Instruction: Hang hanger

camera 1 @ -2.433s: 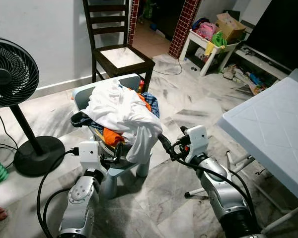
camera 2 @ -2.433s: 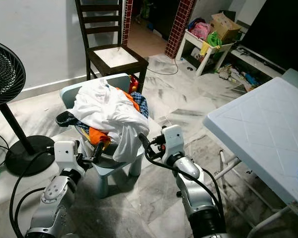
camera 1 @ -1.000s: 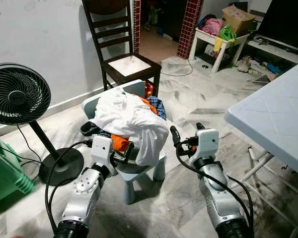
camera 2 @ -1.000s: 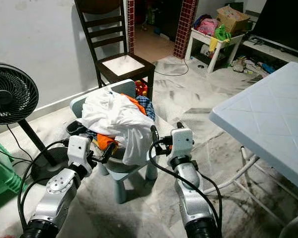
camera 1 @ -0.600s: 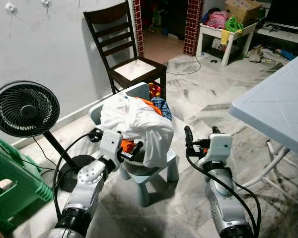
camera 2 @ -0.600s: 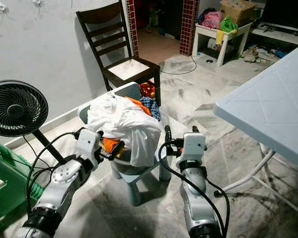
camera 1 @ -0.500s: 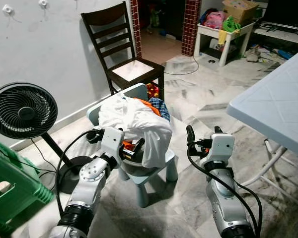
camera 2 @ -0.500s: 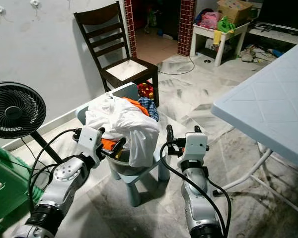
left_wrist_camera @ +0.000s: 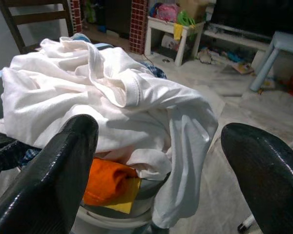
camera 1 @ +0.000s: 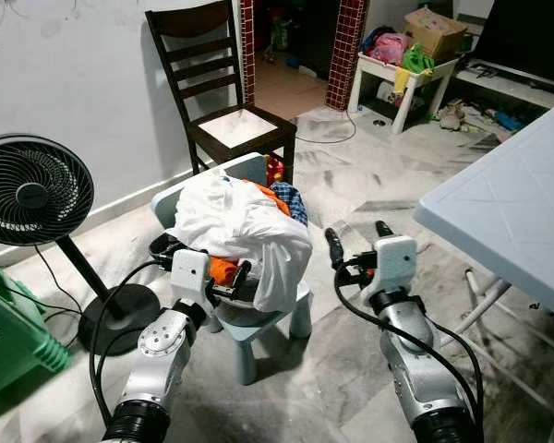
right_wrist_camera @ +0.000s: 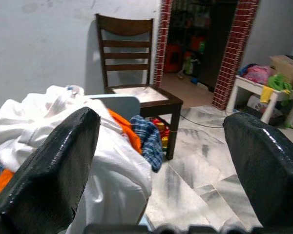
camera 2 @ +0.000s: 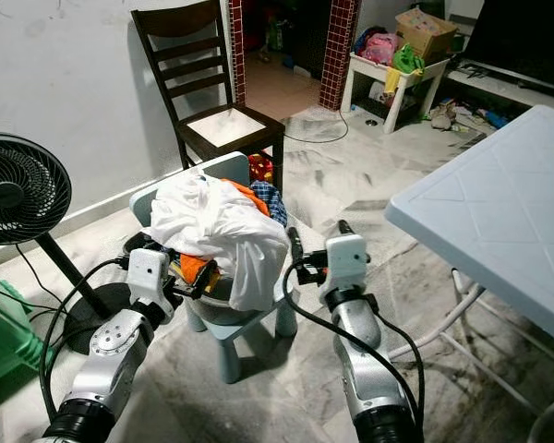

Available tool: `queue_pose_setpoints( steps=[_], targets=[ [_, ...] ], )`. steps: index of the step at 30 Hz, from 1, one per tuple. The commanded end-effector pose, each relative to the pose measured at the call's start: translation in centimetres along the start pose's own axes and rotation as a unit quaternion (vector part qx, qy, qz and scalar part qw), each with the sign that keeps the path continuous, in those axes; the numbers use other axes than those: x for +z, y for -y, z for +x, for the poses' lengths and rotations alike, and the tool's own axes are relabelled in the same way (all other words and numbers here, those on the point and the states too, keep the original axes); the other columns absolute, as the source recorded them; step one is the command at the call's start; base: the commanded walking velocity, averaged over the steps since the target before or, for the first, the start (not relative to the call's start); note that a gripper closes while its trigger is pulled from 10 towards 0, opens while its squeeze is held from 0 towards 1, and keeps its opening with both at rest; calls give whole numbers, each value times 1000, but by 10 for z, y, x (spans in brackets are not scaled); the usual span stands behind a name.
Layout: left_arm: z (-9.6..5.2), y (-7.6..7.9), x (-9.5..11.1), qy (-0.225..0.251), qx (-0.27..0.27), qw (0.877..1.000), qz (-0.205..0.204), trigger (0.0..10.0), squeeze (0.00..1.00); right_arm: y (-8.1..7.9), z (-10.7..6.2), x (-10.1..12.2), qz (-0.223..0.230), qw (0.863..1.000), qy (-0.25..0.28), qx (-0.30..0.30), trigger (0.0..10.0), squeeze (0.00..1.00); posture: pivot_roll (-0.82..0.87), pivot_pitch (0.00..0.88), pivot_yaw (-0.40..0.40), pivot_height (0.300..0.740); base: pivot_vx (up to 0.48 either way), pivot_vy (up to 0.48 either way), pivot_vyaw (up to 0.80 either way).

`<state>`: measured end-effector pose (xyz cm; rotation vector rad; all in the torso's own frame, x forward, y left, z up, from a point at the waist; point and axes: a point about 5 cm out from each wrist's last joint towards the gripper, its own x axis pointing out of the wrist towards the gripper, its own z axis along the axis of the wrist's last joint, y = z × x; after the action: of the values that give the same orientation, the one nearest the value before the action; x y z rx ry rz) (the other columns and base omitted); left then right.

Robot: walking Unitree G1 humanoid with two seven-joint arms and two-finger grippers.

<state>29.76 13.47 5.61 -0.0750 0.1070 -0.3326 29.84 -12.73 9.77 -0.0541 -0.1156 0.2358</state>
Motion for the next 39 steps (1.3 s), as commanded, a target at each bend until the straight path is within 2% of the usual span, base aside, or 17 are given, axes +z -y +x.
queue_pose_setpoints(
  steps=[1, 11, 27, 39],
  targets=[
    [-1, -2, 2, 9, 7, 1000, -1, 10000, 0, -2, 3, 5, -4, 1000, 4, 10, 10000, 0, 29, 4, -35, 740, 0, 0, 506],
    [1, 1, 4, 17, 0, 1000, -3, 10000, 0, -1, 1, 5, -4, 1000, 1, 12, 10000, 0, 9, 8, -33, 740, 148, 0, 41],
    [4, 11, 3, 19, -11, 1000, -9, 10000, 0, 1, -3, 6, -11, 1000, -4, 19, 10000, 0, 4, 7, -54, 740, 286, 0, 0],
    [3, 12, 1, 18, -9, 1000, -12, 10000, 0, 0, -2, 6, -11, 1000, -4, 24, 10000, 0, 10, 10, -62, 740, 306, 0, 0]
  ],
)
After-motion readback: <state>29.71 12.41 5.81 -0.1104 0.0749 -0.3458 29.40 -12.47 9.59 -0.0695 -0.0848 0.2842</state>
